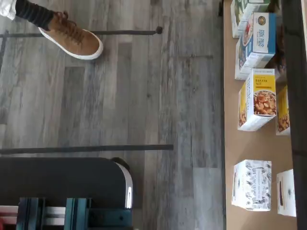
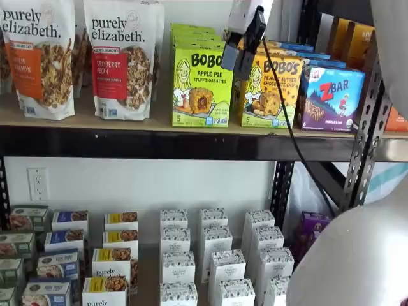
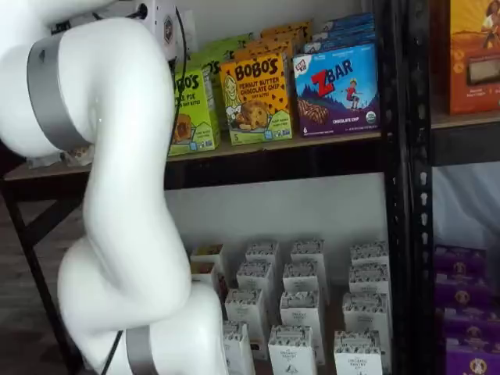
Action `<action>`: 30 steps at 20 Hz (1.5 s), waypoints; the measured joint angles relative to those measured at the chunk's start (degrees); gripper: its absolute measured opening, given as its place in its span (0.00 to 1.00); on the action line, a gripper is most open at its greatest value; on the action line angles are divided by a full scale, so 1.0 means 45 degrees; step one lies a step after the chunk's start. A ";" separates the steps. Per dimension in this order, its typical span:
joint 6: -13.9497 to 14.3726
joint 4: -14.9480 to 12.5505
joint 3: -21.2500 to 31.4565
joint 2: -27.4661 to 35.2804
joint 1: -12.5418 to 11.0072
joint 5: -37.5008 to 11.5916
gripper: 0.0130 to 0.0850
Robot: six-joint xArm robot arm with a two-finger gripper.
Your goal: Pick the green box on the top shelf, the fourth from the left
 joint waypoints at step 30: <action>0.0093 0.1105 0.2386 -0.1816 0.0128 -0.3658 1.00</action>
